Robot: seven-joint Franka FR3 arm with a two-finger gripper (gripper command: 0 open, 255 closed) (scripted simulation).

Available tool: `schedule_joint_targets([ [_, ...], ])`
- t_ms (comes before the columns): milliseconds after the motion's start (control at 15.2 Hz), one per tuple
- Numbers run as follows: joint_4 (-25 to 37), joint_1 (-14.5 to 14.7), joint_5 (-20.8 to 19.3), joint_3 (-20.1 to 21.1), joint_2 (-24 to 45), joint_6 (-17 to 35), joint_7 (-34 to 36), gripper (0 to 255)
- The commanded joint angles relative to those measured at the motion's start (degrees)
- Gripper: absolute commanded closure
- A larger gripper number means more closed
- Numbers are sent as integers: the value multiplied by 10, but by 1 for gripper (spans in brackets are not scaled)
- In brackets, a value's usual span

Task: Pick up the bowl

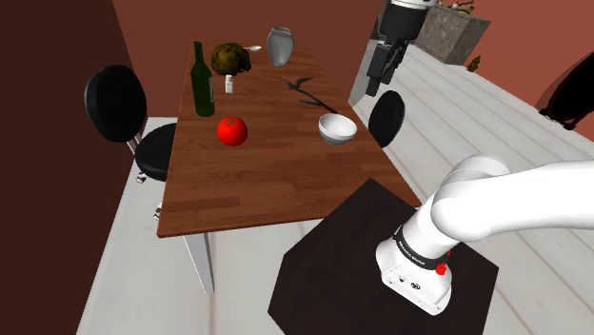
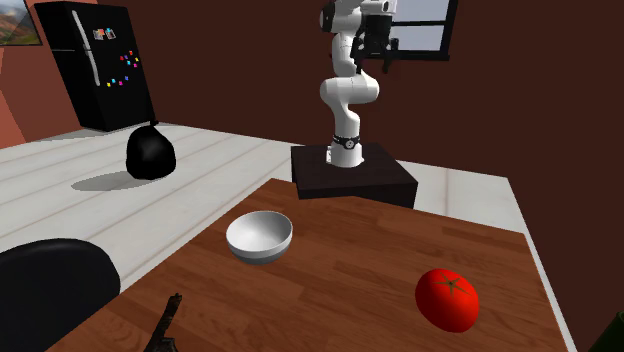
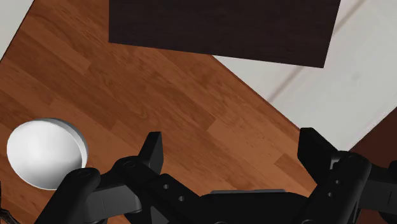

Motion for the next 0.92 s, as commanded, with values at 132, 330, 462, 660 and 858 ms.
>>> schedule_joint_targets([
  [132,-25,-5,-12,-12,9,39,-13,0],
  [330,-58,-14,-30,-31,29,99,-31,0],
  [462,-76,-20,-42,-43,47,140,-42,0],
  [660,-97,-29,-58,-63,81,202,-59,0],
  [858,-110,-38,-73,-82,123,266,-75,0],
])
